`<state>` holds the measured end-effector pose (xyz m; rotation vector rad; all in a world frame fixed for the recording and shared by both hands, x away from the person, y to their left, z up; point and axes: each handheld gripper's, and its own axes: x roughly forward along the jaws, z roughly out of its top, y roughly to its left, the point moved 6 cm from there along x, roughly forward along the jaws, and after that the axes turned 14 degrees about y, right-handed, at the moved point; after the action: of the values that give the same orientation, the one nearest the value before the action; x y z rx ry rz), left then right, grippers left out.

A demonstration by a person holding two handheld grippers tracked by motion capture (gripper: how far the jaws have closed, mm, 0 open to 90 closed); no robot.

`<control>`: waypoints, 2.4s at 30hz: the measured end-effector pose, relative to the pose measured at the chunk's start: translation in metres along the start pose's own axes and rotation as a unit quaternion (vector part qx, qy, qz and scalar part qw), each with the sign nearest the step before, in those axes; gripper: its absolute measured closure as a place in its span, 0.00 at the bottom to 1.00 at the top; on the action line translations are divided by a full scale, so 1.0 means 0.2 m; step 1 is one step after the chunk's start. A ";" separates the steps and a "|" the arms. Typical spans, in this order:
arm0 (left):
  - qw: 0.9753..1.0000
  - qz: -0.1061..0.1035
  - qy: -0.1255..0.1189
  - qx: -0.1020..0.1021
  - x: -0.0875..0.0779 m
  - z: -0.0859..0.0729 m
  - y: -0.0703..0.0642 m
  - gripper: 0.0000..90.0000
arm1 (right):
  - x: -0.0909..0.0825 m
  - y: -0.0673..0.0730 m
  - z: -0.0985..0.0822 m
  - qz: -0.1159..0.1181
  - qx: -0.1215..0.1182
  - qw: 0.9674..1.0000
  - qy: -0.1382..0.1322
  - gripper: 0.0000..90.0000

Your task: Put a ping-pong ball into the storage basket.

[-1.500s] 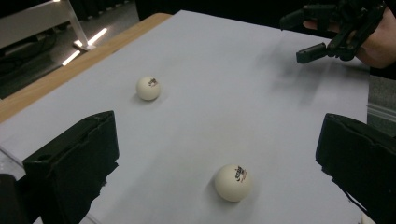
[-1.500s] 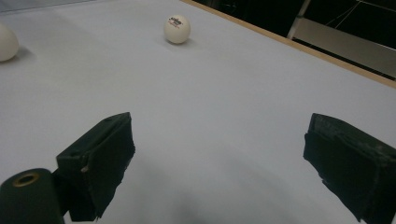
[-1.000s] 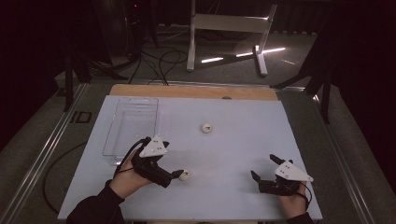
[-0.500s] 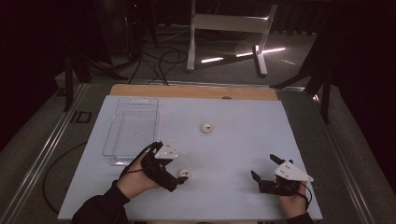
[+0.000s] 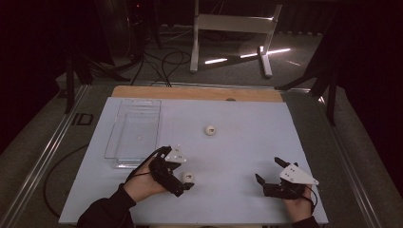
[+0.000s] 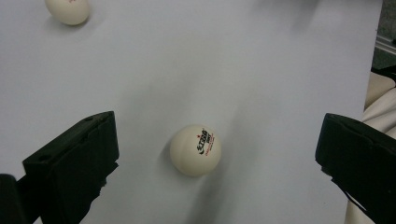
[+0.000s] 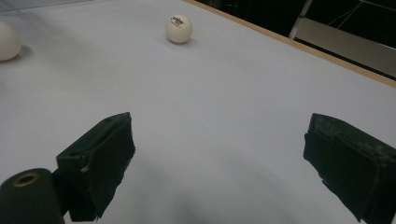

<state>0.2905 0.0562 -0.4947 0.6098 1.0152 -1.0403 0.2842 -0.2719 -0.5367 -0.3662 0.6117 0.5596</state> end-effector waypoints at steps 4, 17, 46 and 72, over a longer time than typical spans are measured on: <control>1.000 -0.006 0.008 -0.001 0.02 0.00 0.00 0.01 | 0.00 0.00 0.00 0.000 -0.001 1.000 0.000 0.09; 0.999 -0.010 0.034 -0.004 0.10 -0.02 0.00 0.03 | 0.00 0.00 0.00 0.000 -0.001 1.000 0.001 0.09; 0.996 -0.012 0.087 -0.012 0.21 -0.04 0.01 0.34 | 0.00 0.00 0.00 0.002 -0.002 1.000 0.001 0.09; 0.991 -0.002 0.131 -0.018 0.28 -0.03 0.03 0.55 | 0.00 0.00 0.00 0.004 -0.002 1.000 0.002 0.09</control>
<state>0.3015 0.0410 -0.5472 0.7283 1.2610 -0.9591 0.2837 -0.2713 -0.5370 -0.3699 0.6157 0.5678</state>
